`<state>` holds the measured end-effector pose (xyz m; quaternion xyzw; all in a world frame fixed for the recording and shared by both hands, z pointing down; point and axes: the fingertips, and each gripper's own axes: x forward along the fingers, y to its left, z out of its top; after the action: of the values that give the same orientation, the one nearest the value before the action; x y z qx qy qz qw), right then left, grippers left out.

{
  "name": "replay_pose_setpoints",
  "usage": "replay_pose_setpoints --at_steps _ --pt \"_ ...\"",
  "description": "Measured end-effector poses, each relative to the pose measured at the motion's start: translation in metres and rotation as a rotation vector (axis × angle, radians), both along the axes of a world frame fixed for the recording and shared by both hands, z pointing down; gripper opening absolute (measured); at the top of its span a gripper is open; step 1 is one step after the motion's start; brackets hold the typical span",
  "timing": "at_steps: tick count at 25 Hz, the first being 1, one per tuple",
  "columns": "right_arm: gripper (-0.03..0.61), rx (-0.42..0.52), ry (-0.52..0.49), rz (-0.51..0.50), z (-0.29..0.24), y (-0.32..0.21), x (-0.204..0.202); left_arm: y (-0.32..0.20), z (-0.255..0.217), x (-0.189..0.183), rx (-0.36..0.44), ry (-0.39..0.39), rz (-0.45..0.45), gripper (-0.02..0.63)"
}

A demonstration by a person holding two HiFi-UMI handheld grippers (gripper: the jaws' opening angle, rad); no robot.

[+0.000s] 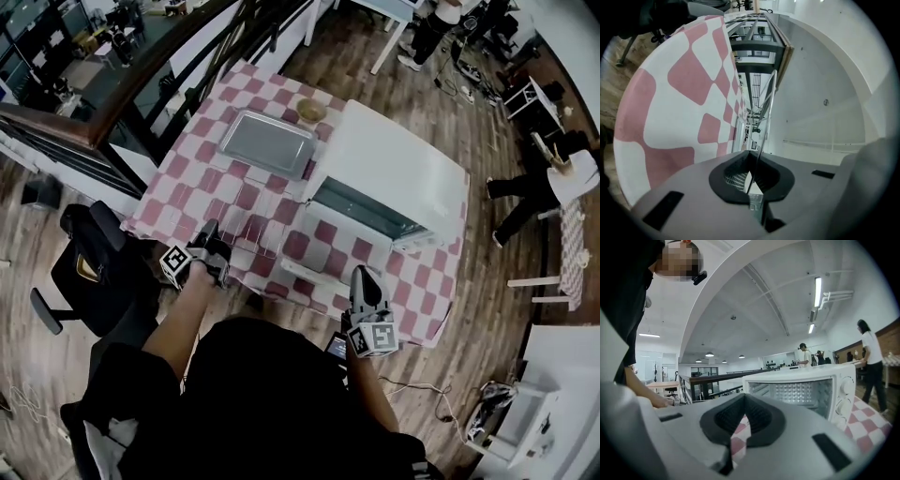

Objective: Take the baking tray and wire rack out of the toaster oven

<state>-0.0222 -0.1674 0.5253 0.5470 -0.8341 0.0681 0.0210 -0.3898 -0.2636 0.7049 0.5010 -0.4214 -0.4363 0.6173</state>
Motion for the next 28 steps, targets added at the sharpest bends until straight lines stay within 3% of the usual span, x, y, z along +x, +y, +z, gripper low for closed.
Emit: replay_pose_setpoints --at_steps 14,17,24,28 --pt "0.003 -0.031 -0.013 0.140 0.009 -0.016 0.002 -0.041 0.048 0.003 -0.097 -0.016 0.076 -0.007" --pt "0.003 -0.028 0.020 0.165 0.011 -0.015 0.012 -0.042 0.051 0.005 -0.123 -0.001 0.066 -0.006" --pt "0.003 0.038 0.130 0.206 -0.007 -0.021 0.040 -0.043 0.065 0.005 -0.221 -0.072 0.106 0.006" --pt "0.003 0.043 0.093 0.250 -0.011 -0.020 0.055 -0.041 0.059 0.009 -0.251 -0.069 0.125 0.145"
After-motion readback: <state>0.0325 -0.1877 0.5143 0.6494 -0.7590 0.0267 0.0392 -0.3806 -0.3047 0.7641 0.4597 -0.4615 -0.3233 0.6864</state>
